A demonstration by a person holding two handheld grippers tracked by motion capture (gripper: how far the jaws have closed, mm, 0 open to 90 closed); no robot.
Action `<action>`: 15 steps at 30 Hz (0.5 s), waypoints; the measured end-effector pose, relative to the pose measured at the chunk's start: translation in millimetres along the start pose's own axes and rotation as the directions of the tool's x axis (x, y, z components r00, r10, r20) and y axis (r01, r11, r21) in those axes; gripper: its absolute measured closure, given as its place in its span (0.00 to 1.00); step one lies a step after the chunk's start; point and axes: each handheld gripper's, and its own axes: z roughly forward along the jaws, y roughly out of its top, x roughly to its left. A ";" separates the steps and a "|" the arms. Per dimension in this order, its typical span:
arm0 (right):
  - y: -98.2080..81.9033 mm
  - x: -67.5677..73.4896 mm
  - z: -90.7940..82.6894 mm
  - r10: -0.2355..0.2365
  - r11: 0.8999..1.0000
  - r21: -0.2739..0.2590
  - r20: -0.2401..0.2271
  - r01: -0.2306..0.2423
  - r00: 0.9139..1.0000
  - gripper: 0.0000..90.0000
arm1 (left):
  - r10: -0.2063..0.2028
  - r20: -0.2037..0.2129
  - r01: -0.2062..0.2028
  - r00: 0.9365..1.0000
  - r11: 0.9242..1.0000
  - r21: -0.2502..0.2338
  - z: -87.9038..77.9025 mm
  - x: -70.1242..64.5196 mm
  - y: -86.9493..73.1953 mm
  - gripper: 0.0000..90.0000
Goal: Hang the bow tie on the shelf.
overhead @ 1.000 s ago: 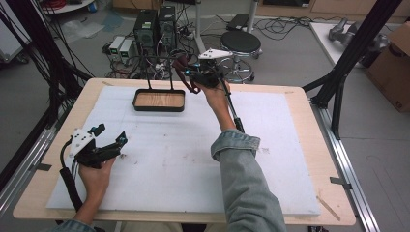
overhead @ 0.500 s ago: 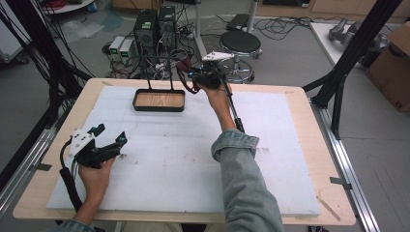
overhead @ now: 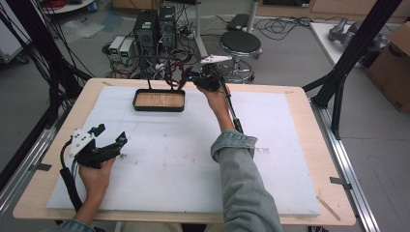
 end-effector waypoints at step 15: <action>-0.3 0.7 -1.6 0.003 1.000 0.011 0.014 -0.003 1.000 0.80 | 0.001 0.001 -0.001 1.000 1.000 0.002 0.2 -0.3 -0.1 0.18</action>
